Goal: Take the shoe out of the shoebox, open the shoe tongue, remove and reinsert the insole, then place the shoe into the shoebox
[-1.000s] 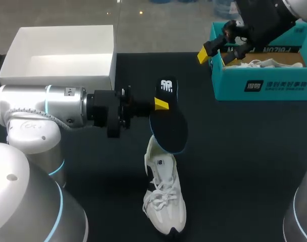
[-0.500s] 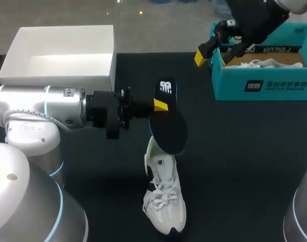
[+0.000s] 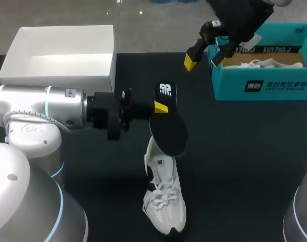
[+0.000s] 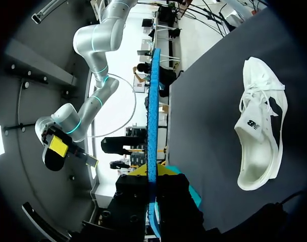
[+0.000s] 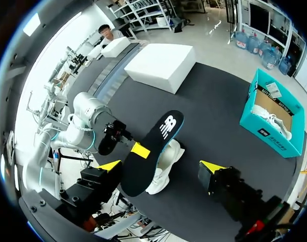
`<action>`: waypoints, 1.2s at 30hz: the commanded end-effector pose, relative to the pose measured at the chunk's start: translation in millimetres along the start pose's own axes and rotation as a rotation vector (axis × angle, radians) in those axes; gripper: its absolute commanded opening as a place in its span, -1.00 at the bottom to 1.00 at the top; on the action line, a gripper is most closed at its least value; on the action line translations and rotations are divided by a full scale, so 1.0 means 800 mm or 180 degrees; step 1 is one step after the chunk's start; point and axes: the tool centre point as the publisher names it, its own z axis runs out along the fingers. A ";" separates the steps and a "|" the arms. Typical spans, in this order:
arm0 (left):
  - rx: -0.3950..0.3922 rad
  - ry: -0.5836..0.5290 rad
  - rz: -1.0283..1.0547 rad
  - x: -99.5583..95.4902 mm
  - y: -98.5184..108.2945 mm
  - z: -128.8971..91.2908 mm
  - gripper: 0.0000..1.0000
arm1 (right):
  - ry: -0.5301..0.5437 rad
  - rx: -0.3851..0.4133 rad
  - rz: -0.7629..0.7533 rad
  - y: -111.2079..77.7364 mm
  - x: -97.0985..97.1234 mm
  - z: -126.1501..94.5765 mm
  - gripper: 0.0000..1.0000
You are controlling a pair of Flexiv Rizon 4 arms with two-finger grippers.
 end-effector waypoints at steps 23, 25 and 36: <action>0.0055 0.0151 -0.0067 0.006 0.001 0.015 -1.00 | -0.0200 0.0072 0.0103 -0.011 0.021 0.004 1.00; 0.0055 0.0151 -0.0067 0.006 0.001 0.015 -1.00 | -0.0200 0.0072 0.0103 -0.011 0.021 0.004 1.00; 0.0055 0.0151 -0.0067 0.006 0.001 0.015 -1.00 | -0.0200 0.0072 0.0103 -0.011 0.021 0.004 1.00</action>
